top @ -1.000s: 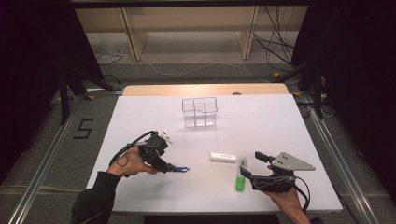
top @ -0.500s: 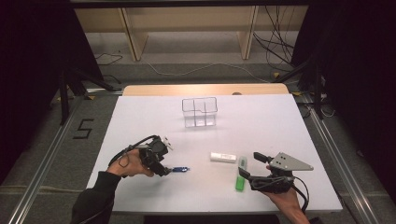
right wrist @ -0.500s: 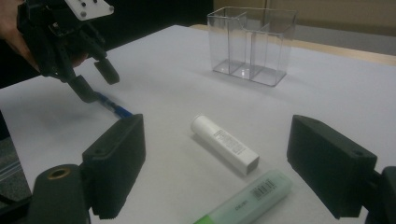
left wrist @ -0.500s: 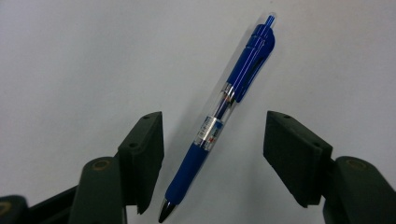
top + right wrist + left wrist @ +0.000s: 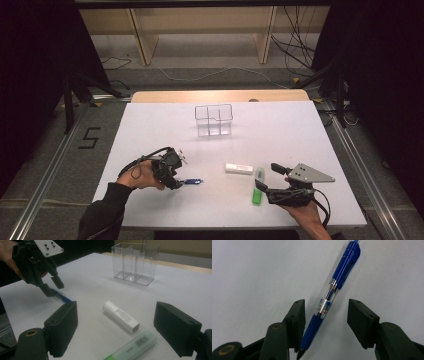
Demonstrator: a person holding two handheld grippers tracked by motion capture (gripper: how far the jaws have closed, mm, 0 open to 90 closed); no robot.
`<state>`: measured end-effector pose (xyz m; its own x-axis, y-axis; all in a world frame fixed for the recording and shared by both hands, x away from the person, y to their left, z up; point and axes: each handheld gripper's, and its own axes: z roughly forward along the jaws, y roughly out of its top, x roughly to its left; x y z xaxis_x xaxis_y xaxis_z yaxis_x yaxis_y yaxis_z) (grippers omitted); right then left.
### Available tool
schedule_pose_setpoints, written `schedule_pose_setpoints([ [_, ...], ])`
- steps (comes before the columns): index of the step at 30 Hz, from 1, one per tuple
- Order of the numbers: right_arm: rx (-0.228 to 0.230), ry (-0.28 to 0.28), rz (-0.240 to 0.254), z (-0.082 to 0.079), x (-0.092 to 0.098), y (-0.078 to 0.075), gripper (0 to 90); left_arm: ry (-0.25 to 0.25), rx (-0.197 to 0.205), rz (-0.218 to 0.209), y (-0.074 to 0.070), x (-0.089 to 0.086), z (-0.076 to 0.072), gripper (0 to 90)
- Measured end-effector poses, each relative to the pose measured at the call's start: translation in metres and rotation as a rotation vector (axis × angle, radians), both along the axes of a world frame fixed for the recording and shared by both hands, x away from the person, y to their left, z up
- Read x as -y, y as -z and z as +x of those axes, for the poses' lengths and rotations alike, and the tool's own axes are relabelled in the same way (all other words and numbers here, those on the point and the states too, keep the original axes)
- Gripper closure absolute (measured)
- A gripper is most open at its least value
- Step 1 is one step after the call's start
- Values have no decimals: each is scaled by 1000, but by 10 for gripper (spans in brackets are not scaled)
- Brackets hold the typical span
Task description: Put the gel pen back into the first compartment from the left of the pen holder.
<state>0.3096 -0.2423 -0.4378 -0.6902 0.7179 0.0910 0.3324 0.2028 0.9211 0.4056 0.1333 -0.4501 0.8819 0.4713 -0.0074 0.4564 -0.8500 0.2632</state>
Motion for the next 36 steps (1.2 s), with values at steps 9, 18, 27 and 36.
schedule_pose_setpoints([
  [9,-1,1,-3,0,0,0,204,1,-21,16,3,-2,2,551],
  [18,0,0,-1,0,0,0,204,19,-35,50,6,-3,3,584],
  [27,-1,0,-4,0,0,0,204,45,-40,82,8,-2,6,625],
  [36,-4,-2,-6,0,-1,0,205,56,-53,118,9,2,8,687],
])
